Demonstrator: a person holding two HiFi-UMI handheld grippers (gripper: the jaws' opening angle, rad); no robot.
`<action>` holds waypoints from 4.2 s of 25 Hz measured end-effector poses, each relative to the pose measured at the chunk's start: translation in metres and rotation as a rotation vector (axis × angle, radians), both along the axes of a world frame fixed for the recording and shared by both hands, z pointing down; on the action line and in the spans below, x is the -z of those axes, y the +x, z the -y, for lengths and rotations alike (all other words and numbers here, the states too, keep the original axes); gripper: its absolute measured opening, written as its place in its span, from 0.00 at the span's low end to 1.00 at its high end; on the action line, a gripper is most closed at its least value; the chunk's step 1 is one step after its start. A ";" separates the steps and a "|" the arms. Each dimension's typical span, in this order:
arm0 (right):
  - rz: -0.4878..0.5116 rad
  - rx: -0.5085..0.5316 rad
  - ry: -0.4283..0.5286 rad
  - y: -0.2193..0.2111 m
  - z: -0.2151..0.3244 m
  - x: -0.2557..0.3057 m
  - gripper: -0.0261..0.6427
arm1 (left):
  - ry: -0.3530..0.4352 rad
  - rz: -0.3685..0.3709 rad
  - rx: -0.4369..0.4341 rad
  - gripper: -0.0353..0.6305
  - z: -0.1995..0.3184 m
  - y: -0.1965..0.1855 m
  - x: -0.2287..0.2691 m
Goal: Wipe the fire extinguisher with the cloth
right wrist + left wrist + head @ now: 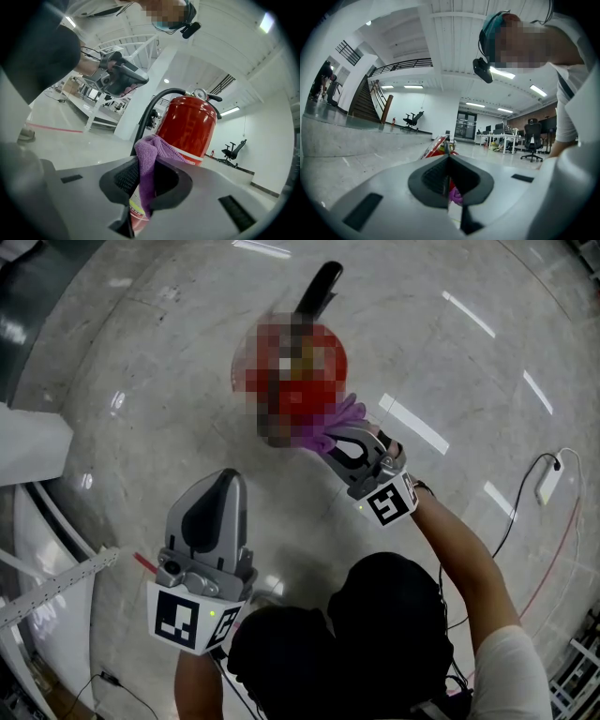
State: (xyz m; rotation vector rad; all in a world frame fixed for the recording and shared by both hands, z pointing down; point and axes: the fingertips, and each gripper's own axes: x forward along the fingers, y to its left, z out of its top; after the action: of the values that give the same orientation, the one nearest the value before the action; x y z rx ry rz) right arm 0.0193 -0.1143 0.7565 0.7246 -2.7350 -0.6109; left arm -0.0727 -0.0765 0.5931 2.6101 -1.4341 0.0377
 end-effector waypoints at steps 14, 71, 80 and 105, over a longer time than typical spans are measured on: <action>0.106 -0.033 -0.193 -0.006 0.001 -0.054 0.13 | -0.044 -0.021 0.003 0.06 -0.003 0.005 -0.027; 0.678 -0.129 -0.645 0.020 0.023 0.227 0.13 | 0.028 -0.092 -0.014 0.06 -0.002 -0.023 0.028; 0.493 -0.066 -0.705 -0.040 0.033 0.212 0.13 | 0.027 -0.103 0.035 0.06 -0.013 -0.053 0.023; 0.429 0.162 -0.717 -0.072 -0.023 0.152 0.13 | -0.021 -0.117 0.069 0.06 -0.024 -0.071 -0.014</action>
State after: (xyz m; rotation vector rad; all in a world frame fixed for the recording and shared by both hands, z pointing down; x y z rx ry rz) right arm -0.0523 -0.0918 0.6042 0.4851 -3.0790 0.5618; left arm -0.1438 -0.0527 0.6066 2.4987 -1.4730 -0.1061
